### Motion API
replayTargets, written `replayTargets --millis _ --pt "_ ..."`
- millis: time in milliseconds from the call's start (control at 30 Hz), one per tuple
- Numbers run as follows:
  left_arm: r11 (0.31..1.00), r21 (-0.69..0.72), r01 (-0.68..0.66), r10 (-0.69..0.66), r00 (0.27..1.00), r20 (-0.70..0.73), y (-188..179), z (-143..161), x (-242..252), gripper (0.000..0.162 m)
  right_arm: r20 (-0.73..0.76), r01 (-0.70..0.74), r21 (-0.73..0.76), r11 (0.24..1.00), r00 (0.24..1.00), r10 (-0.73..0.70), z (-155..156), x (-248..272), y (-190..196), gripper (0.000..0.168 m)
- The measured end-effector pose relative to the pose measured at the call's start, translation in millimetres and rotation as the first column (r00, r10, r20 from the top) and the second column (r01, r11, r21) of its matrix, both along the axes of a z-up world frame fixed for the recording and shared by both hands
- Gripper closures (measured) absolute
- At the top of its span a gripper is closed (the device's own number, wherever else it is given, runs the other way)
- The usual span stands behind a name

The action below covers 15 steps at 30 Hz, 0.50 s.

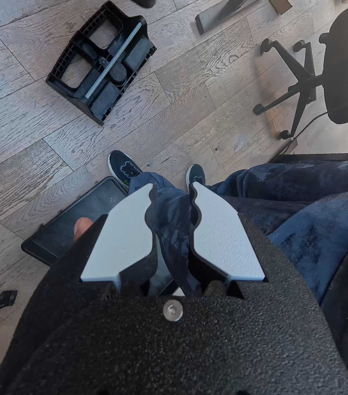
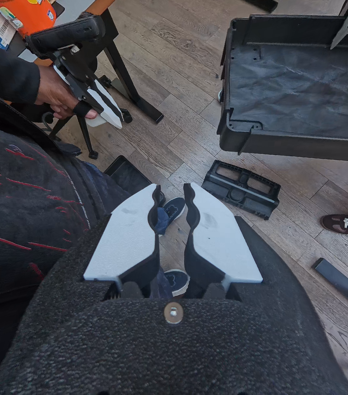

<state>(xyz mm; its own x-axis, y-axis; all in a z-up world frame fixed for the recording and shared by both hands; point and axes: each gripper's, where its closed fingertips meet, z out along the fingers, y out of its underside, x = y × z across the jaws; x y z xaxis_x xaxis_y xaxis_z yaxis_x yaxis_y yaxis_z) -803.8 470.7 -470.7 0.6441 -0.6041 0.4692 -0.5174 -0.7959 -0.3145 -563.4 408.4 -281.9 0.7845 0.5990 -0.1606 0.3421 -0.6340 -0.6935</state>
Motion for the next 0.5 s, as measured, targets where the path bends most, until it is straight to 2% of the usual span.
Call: replayTargets --millis 267,367,500 --pt "0.999 0.046 0.025 -0.023 0.999 -0.037 -75.9 7.1 29.2 0.132 -0.067 0.09 0.114 0.989 0.994 -0.083 33.2 42.6 -78.8 0.143" --pt "0.997 0.07 -0.028 0.03 0.999 -0.024 -115.2 17.0 49.0 0.132 -0.078 0.102 0.139 0.985 0.993 -0.092 42.8 65.8 -134.7 0.142" --pt "0.998 0.05 -0.049 0.049 0.999 0.01 -191.3 27.2 80.7 0.131 -0.071 0.141 0.148 0.979 0.989 -0.132 46.2 103.2 -223.9 0.14"
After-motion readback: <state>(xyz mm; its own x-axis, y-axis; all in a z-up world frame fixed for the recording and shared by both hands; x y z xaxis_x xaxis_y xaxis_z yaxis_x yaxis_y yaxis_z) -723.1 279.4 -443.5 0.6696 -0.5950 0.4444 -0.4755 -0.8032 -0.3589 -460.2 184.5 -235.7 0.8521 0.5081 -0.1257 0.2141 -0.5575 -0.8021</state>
